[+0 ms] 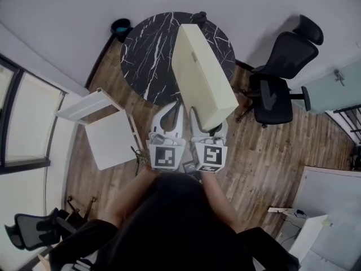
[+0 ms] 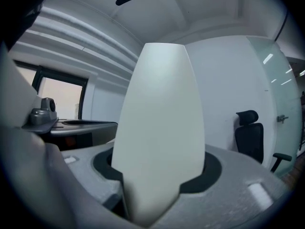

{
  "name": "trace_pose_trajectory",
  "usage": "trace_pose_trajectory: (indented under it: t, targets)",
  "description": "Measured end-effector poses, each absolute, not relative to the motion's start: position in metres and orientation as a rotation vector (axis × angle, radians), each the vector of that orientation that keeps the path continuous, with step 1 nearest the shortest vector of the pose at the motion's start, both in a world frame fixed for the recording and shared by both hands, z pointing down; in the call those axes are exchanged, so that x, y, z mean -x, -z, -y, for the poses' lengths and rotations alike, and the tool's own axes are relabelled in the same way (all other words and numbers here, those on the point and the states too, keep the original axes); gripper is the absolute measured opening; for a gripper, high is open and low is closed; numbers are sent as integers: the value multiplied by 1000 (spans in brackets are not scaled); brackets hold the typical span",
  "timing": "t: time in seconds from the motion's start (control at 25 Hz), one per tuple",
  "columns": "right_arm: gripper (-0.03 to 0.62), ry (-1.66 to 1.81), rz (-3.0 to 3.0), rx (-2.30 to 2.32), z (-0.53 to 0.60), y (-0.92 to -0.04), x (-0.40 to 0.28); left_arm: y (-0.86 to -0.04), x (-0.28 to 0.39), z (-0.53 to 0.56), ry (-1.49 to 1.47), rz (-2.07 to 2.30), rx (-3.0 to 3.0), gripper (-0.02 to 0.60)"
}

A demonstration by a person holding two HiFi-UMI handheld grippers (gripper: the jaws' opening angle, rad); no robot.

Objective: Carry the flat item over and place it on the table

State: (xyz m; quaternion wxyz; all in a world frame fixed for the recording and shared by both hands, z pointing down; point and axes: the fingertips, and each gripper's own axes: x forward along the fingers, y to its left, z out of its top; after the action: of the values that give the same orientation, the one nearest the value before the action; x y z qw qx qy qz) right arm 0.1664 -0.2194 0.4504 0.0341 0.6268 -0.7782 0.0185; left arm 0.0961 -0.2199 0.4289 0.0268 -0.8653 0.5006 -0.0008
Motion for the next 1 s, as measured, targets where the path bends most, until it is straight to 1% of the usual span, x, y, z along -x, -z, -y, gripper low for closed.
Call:
trace_pose_trajectory:
  t: [0.28,0.6,0.8,1.0]
  targets:
    - [287,-201,2374,-1923,290,-472,-151,-433,-76,292,-7,-1494,2708,2]
    - [287,-338,2372,-1901,346,-507,-127,-463,-54,345,47,-1462,2733,3]
    - [287,-446,2394,-1898,372,-532,-131,-478,-58,362,139,-1407,2716,2]
    - [287,-649,2464,-1868,395,-571,-134,-490,-56,386,138,-1500,2714,3]
